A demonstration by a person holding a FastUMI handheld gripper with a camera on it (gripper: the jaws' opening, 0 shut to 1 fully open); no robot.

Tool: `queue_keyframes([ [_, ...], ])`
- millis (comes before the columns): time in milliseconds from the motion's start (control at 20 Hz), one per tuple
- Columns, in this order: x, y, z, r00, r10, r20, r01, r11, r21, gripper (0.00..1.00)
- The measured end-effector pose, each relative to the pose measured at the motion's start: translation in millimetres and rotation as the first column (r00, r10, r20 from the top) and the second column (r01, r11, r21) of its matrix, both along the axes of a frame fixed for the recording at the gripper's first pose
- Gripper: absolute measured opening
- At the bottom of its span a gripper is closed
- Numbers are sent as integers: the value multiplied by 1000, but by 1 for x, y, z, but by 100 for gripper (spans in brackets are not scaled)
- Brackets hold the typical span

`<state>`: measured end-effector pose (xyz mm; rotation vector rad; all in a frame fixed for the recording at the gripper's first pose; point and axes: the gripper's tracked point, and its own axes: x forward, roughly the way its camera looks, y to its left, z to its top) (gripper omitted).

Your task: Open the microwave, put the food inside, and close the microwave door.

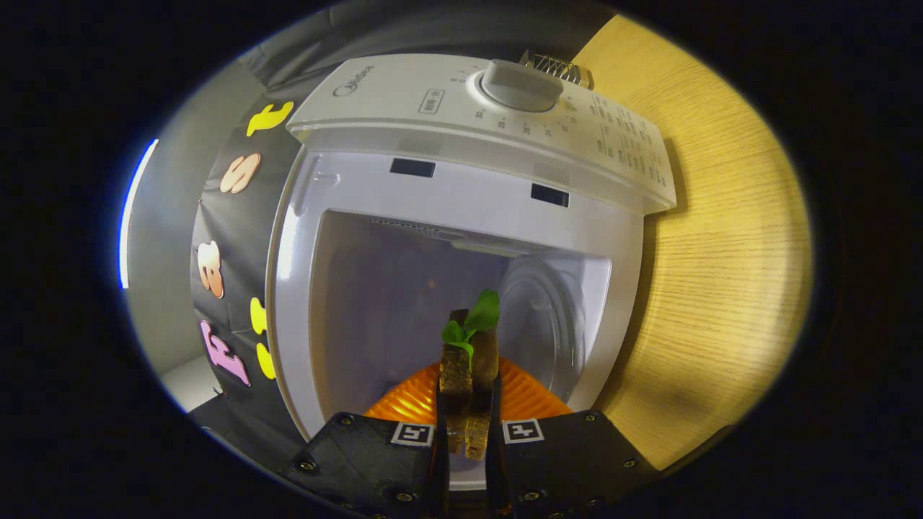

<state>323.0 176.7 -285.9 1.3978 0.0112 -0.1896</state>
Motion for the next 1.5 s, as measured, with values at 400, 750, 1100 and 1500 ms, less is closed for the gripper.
queue_keyframes([
  [400, 31, -5, -15, 997, -69, -42, 68, 998, -18, 21],
  [750, 48, -9, -11, 995, -79, -69, 68, 988, -141, 34],
  [1100, 30, -29, 1, 995, -74, -74, 51, 960, -276, 66],
  [1500, 8, -35, 10, 996, 1, -94, -41, 905, -423, 95],
])
